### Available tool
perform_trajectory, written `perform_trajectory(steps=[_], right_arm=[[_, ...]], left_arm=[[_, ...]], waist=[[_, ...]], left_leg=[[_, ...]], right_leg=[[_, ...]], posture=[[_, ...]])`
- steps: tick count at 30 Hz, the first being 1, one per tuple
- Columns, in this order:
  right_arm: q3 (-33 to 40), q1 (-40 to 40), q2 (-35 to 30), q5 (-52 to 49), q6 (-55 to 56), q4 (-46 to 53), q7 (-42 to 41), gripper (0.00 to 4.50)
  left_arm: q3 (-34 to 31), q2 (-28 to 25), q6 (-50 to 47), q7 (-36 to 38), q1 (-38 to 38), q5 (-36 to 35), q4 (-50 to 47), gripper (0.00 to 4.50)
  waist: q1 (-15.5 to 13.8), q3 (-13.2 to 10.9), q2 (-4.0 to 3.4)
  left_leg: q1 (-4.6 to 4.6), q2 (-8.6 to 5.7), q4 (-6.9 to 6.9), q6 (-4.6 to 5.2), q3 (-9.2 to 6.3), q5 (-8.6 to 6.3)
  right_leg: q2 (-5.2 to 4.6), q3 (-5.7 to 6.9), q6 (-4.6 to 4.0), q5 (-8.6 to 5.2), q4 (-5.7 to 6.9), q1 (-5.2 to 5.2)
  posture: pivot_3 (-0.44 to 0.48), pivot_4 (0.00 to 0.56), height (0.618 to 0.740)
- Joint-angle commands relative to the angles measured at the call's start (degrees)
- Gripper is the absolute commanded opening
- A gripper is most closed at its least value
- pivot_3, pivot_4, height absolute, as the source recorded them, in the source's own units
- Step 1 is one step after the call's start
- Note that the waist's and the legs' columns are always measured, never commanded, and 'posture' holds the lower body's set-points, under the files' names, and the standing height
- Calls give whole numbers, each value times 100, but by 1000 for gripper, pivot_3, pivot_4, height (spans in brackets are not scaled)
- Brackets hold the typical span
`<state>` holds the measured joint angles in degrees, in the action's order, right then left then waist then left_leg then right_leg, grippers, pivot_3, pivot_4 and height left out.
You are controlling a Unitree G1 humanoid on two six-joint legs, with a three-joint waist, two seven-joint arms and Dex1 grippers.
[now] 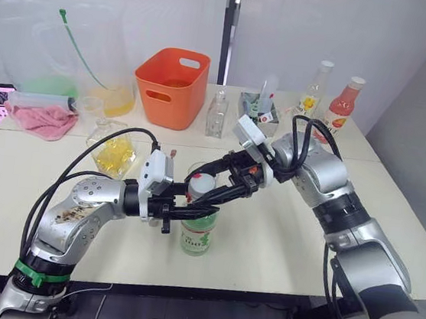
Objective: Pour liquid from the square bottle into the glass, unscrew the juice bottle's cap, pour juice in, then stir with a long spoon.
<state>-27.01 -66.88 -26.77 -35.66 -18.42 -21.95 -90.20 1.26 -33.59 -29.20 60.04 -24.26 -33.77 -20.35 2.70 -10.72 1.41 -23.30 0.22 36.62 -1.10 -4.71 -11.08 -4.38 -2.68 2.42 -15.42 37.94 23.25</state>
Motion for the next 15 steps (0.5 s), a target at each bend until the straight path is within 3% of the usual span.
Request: perform_trajectory(steps=[1,6,11,15], right_arm=[[-38,-434,-127,-376,104,117,-230,2842],[382,-372,-336,-286,200,316,-230,4470],[1261,240,-629,-639,-997,1526,673,4470],[2077,1239,-867,-1042,-2006,3050,2110,4470]], left_arm=[[36,-86,-137,-43,77,-133,-317,1366],[-23,-142,-175,-45,131,-216,-397,1366],[36,-101,-72,9,75,-233,-274,1366],[130,13,50,107,-46,-194,-9,1366]], waist=[[0,-1,-1],[-20,-1,-1],[-40,-1,-1],[-66,-1,-1]], left_leg=[[0,1,0,0,0,0],[-4,0,-1,0,0,-2],[-10,-4,-1,1,-1,-5],[-14,-6,-1,1,-1,-6]], right_leg=[[1,0,0,0,1,1],[-1,0,0,0,1,4],[-4,0,-1,0,-1,6],[-5,0,-1,0,-5,6]], posture=[[0,150,740],[0,150,740],[0,150,740],[0,150,740]])
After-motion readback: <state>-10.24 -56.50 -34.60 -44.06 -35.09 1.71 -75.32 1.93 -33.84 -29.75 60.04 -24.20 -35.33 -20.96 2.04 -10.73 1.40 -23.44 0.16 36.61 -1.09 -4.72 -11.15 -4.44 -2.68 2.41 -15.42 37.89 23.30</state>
